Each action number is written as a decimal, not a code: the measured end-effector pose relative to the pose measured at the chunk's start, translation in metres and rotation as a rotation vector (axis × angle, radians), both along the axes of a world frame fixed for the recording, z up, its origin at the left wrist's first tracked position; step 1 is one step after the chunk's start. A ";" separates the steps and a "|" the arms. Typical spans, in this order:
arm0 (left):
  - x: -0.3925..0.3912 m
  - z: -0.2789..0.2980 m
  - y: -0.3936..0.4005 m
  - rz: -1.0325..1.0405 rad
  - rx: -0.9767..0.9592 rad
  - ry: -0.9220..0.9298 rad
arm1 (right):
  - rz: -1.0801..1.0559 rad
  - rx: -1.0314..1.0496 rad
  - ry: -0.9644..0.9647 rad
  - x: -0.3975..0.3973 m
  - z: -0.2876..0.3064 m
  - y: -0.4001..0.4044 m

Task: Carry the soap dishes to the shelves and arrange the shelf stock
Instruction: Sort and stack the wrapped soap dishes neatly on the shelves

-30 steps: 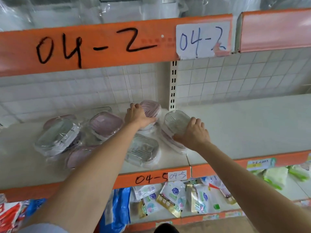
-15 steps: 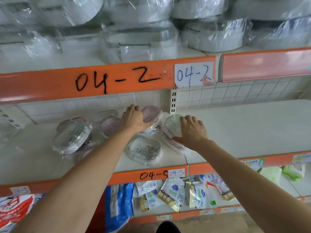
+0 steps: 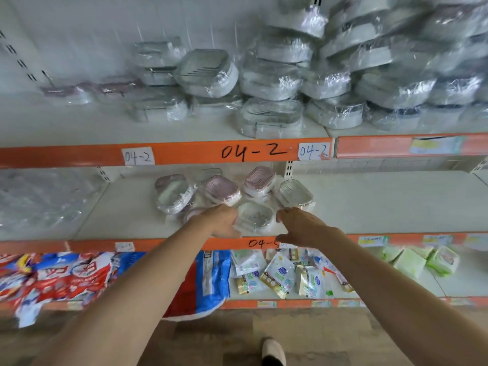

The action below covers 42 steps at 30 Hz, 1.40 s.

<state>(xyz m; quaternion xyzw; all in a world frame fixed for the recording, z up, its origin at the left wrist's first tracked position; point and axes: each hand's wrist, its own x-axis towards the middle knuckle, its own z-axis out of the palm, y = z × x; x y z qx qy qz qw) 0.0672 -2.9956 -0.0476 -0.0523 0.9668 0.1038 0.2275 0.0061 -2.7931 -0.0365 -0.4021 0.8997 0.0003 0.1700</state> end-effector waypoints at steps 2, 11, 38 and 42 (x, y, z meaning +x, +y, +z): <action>0.019 0.014 0.002 -0.013 0.010 0.020 | 0.014 -0.013 0.001 0.017 0.016 -0.001; 0.071 0.109 0.001 0.019 0.068 0.164 | 0.030 -0.116 0.040 0.061 0.104 -0.009; -0.044 0.274 -0.058 0.129 -0.121 0.545 | -0.024 -0.274 0.346 -0.087 0.263 -0.044; -0.071 0.268 -0.069 0.115 -0.192 0.480 | -0.033 -0.293 0.368 -0.117 0.269 -0.047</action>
